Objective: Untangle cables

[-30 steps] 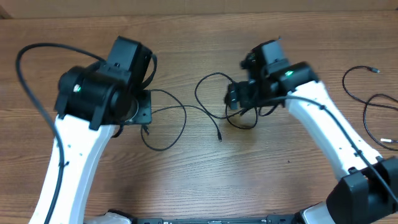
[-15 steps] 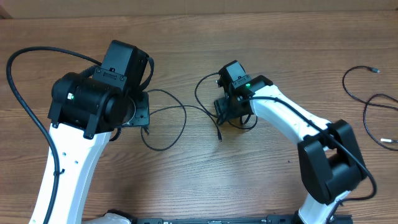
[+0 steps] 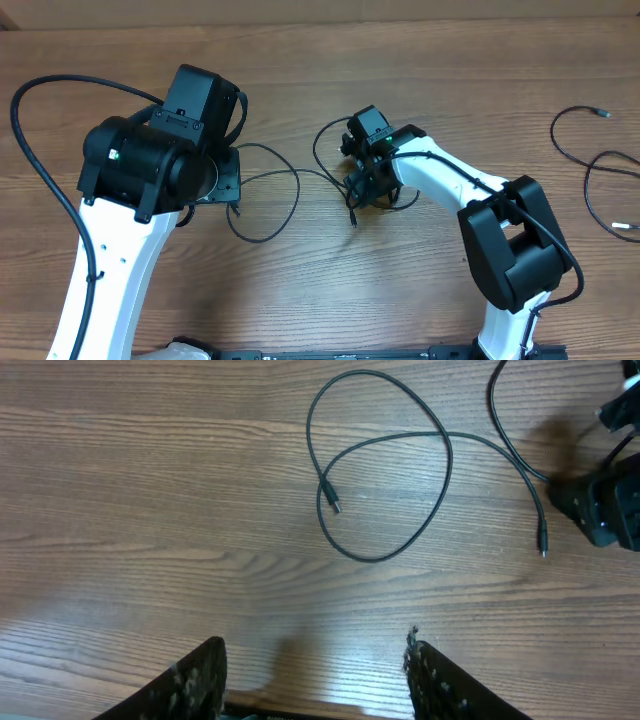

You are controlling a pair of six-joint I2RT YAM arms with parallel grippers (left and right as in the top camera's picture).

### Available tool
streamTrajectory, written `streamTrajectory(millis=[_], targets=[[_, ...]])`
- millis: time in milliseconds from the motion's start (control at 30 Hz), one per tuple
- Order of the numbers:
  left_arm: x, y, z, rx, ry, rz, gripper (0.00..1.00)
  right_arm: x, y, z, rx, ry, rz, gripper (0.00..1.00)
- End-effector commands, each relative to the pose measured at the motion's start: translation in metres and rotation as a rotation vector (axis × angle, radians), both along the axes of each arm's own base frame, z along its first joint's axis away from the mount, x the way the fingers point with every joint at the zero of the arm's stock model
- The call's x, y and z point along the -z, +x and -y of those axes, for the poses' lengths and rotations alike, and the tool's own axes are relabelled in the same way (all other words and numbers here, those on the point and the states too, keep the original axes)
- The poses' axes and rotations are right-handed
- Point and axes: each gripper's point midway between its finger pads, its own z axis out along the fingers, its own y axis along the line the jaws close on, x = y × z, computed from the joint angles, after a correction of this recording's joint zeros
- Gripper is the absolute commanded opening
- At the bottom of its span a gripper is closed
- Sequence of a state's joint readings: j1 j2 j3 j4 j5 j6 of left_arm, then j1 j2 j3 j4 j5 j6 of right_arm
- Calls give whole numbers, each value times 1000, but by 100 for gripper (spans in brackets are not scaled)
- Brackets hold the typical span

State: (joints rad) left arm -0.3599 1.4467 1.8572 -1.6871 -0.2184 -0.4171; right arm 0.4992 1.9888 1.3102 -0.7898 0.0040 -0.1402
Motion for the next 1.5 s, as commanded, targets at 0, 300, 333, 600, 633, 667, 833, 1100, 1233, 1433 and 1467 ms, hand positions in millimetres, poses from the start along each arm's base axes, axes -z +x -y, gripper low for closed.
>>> streamTrajectory(millis=[0, 300, 333, 600, 633, 667, 833, 1100, 1233, 1433, 1467], targets=[[-1, 0, -4, -22, 9, 8, 58, 10, -1, 0, -97, -20, -1, 73], [-1, 0, -3, -22, 9, 8, 58, 10, 0, -2, -150, -17, 6, 72], [-1, 0, -4, -22, 9, 8, 58, 10, 0, -1, -150, -17, 4, 72], [-1, 0, -3, -23, 8, 8, 59, 4, 10, 2, -147, -50, 45, 77], [-1, 0, -3, -23, 8, 8, 59, 2, 12, 1, -152, -52, 51, 77], [-1, 0, -3, -23, 8, 8, 59, 0, 14, 1, -160, -52, 56, 78], [-1, 0, -3, -23, 8, 9, 59, -6, 20, -3, -171, -44, 76, 84], [0, -1, 1, -15, -14, 0, 59, -5, 16, -17, -236, 32, 66, 91], [0, -1, 1, -15, -14, -1, 59, 3, 3, -19, -240, 65, 20, 91], [0, -2, 1, -15, -14, -1, 59, 19, -13, -10, -238, 47, -25, 90], [0, -2, 1, -15, -14, -2, 59, 21, -16, -9, -238, 44, -33, 87]])
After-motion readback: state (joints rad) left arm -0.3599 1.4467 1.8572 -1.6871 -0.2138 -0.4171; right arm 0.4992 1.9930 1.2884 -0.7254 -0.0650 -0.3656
